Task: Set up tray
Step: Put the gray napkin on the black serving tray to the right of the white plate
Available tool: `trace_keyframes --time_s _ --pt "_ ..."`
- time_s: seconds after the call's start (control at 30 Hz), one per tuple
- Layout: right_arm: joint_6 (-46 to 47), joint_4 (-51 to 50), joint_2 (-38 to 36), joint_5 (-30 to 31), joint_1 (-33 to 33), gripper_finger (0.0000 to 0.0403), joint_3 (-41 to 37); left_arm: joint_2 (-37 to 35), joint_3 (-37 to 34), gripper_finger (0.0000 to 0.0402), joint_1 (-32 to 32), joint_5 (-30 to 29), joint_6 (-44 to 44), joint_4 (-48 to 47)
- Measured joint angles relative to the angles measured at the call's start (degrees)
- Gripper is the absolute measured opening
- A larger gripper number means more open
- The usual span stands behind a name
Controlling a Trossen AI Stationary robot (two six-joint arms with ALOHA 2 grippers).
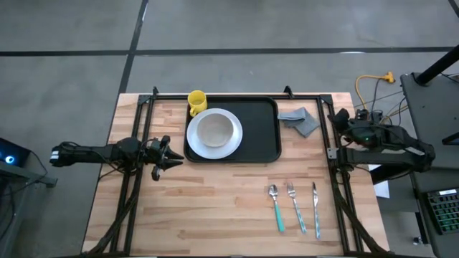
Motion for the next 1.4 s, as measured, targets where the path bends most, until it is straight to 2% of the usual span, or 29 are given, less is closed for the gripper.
trace_keyframes --time_s 0.23,0.33,0.53,0.7,0.83,1.0,1.17,1.3,1.4 --pt "6.1 -1.8 3.4 -0.1 0.0 0.0070 -0.5 0.0 0.0 0.0082 0.0 0.0 0.0 0.0" --pt "6.6 0.1 4.1 -0.5 0.0 0.0085 -2.2 0.0 0.0 0.0082 0.0 0.0 0.0 0.0" --pt "8.0 1.6 3.9 -0.6 0.0 0.0158 -4.1 0.0 0.0 0.0082 0.0 0.0 0.0 0.0" --pt "12.9 2.3 4.6 -0.6 0.0 0.0224 -6.1 0.0 0.0 0.0082 0.0 0.0 0.0 0.0" --pt "14.5 7.0 7.4 -0.6 0.0 0.0254 -9.1 0.0 0.0 0.0082 0.0 0.0 0.0 0.0" --pt "17.2 11.3 12.4 0.3 -1.5 0.0261 -11.7 0.0 0.0 0.0082 0.0 0.0 0.0 0.0" --pt "16.1 13.5 17.1 -0.2 -6.0 0.0252 -11.9 0.0 0.0 0.0082 0.0 0.0 0.0 0.0" --pt "9.1 19.6 19.7 -4.8 -12.4 0.0247 -11.9 0.0 0.0 0.0082 0.0 0.0 0.0 0.0" --pt "5.0 23.4 21.7 -11.3 -19.5 0.0251 -12.0 0.0 0.0 0.0082 0.0 0.0 0.0 0.0"
